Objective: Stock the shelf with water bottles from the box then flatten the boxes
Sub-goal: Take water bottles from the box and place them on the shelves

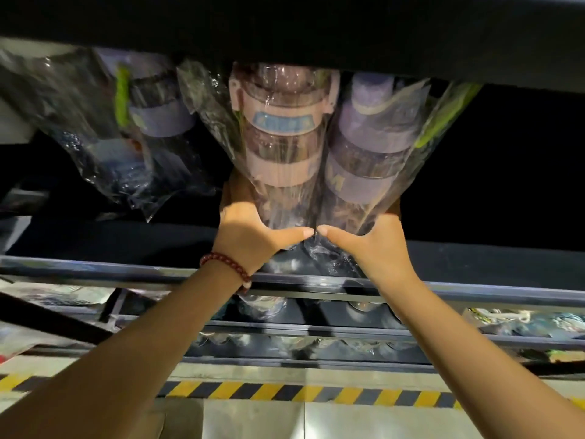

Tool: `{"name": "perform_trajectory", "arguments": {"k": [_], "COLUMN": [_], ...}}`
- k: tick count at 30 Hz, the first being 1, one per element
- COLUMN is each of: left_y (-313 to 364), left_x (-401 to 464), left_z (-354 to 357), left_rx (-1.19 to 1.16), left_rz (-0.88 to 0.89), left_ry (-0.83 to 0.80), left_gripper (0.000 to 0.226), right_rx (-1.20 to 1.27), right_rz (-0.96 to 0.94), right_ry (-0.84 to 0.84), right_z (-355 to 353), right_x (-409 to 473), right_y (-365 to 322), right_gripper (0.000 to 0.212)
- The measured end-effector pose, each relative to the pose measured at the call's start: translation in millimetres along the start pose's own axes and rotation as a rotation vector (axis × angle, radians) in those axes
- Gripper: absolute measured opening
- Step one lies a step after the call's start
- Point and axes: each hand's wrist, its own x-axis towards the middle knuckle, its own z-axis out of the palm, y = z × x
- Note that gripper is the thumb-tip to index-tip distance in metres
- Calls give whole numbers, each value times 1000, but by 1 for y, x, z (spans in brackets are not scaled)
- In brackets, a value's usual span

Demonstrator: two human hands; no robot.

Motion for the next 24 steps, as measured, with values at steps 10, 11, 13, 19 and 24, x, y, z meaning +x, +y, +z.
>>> {"name": "perform_trajectory", "arguments": {"k": [10, 11, 13, 19, 24], "left_y": [-18, -19, -19, -25, -24], "left_x": [31, 37, 46, 70, 80], "left_z": [9, 9, 8, 4, 8], "left_rx": [40, 1, -66, -114, -152], "left_rz": [10, -5, 21, 73, 98], "left_ry": [19, 22, 61, 81, 151], "left_gripper": [76, 84, 88, 84, 81], "right_rx": [-48, 9, 103, -34, -48], "right_rz": [180, 205, 135, -12, -15], "right_ry": [45, 47, 83, 149, 194], "right_z": [18, 20, 25, 33, 48], "right_x": [19, 22, 27, 50, 71], "right_y": [5, 4, 1, -3, -1], "right_gripper": [39, 38, 46, 81, 88]}}
